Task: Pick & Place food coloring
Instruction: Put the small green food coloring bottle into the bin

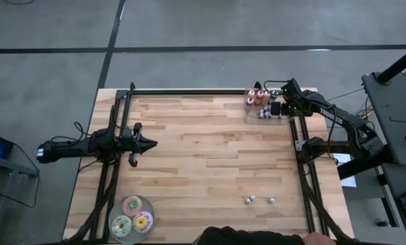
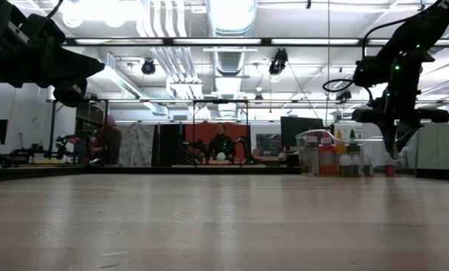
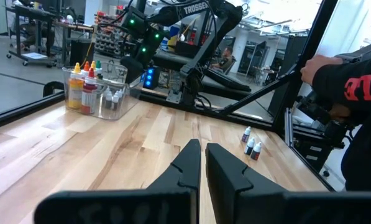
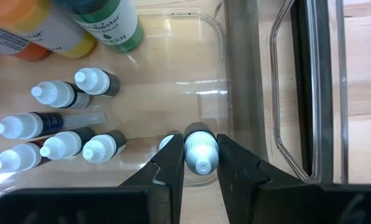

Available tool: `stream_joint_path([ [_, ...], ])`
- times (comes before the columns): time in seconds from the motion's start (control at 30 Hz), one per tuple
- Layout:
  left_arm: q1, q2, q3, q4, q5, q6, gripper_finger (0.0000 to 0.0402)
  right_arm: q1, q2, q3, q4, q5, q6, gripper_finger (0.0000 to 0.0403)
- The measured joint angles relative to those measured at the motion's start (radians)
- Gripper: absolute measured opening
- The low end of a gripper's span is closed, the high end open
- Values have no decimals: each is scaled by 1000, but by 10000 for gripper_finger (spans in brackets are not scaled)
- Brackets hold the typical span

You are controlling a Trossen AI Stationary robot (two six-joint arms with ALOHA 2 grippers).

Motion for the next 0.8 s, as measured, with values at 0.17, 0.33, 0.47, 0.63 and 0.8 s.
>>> stream_joint_path([
  [0.17,0,0,0,0,0,0,0,0,0,0,0,0,0,70],
  [0.33,0,0,0,0,0,0,0,0,0,0,1,0,0,71],
  [0.47,0,0,0,0,0,0,0,0,0,0,2,0,0,80],
  [0.63,0,0,0,0,0,0,0,0,0,0,1,0,0,80],
  [0.8,0,0,0,0,0,0,0,0,0,0,1,0,-1,74],
])
